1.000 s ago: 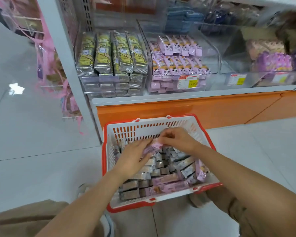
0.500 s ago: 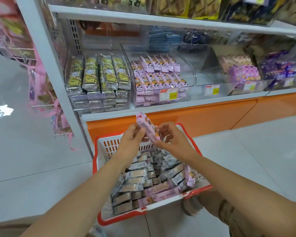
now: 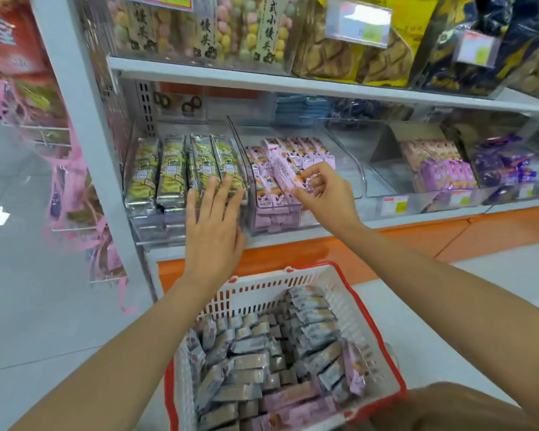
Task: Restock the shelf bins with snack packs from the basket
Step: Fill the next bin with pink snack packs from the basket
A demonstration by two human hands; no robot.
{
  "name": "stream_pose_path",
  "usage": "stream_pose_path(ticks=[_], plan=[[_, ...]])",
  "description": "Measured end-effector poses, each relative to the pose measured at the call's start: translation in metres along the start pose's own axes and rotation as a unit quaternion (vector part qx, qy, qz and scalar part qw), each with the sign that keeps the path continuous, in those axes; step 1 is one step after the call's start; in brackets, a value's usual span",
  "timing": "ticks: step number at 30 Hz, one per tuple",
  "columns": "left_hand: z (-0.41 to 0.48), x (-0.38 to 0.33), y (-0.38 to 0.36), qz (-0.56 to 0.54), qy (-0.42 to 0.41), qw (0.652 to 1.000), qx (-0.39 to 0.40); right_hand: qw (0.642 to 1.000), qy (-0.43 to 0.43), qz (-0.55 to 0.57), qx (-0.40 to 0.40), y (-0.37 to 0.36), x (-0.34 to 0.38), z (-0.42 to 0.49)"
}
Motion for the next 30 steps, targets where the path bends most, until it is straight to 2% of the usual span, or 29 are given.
stream_pose_path(ticks=[3,10,18,24,30], plan=[[-0.004,0.011,-0.015,0.035,-0.015,0.999,0.013,0.998,0.007,-0.056,-0.005,-0.026,0.0,0.033],[-0.007,0.014,-0.025,0.025,-0.017,0.999,-0.012,0.987,0.05,-0.153,0.007,-0.088,0.003,0.088],[-0.009,0.02,-0.032,0.034,-0.034,0.999,-0.011,0.968,0.098,-0.233,0.005,-0.122,-0.004,0.098],[-0.01,0.018,-0.032,0.031,-0.038,0.999,0.009,0.972,0.096,-0.212,0.043,-0.116,-0.003,0.091],[-0.018,0.011,-0.015,0.043,-0.03,0.998,0.022,0.99,0.111,-0.086,0.025,-0.078,0.014,0.049]])
Point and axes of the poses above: each hand's wrist, its own z-axis towards the middle knuckle, its own y-axis out of the back of the hand, x = y × z, the point moved 10 cm from there along z, towards the middle knuckle, and after that the axes turned 13 degrees about -x, right-handed, at the moved point
